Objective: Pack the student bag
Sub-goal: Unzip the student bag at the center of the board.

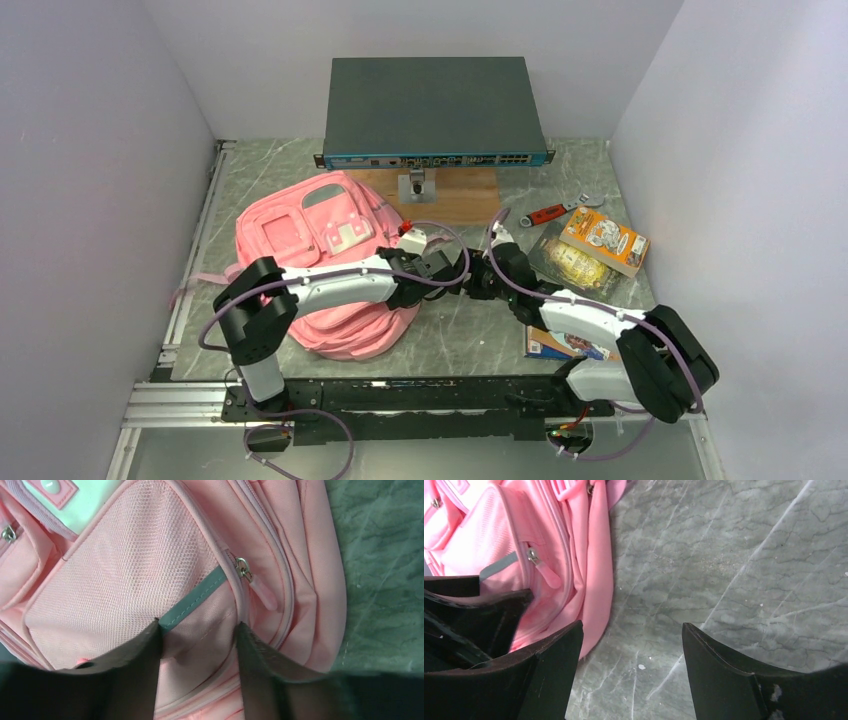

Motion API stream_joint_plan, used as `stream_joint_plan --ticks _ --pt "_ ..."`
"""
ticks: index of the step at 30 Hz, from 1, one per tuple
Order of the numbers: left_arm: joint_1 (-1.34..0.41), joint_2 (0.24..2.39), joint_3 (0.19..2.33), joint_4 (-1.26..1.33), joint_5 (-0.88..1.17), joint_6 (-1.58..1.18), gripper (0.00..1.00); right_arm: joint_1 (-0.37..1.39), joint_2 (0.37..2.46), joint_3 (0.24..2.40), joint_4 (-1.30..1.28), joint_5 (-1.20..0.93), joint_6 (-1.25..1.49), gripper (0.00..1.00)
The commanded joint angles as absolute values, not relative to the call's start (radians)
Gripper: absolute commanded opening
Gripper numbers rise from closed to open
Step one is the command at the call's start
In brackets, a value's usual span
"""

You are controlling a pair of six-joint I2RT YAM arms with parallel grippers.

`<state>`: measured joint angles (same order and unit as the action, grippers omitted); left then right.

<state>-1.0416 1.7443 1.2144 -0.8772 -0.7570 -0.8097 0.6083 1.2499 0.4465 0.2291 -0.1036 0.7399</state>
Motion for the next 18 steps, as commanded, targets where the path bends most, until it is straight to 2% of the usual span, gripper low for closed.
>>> stream_joint_plan --ticks 1,3,7,9,12,18 --pt "-1.033 1.78 1.188 -0.882 -0.747 -0.854 0.4 0.604 1.264 0.49 0.237 -0.106 0.716 0.75" --pt "-1.038 1.756 1.184 -0.89 -0.749 -0.858 0.17 0.604 1.283 0.509 0.237 -0.125 0.714 0.76" --pt "-1.04 1.616 1.116 -0.824 -0.71 -0.813 0.04 0.572 1.345 0.551 0.294 -0.255 0.773 0.76" --pt "-1.039 1.533 1.079 -0.792 -0.684 -0.793 0.0 0.565 1.398 0.585 0.329 -0.299 0.813 0.75" --pt "-1.036 1.426 1.036 -0.761 -0.651 -0.777 0.0 0.558 1.478 0.651 0.351 -0.332 0.876 0.73" --pt "-1.025 1.28 0.987 -0.722 -0.608 -0.752 0.0 0.565 1.592 0.711 0.518 -0.345 0.904 0.59"
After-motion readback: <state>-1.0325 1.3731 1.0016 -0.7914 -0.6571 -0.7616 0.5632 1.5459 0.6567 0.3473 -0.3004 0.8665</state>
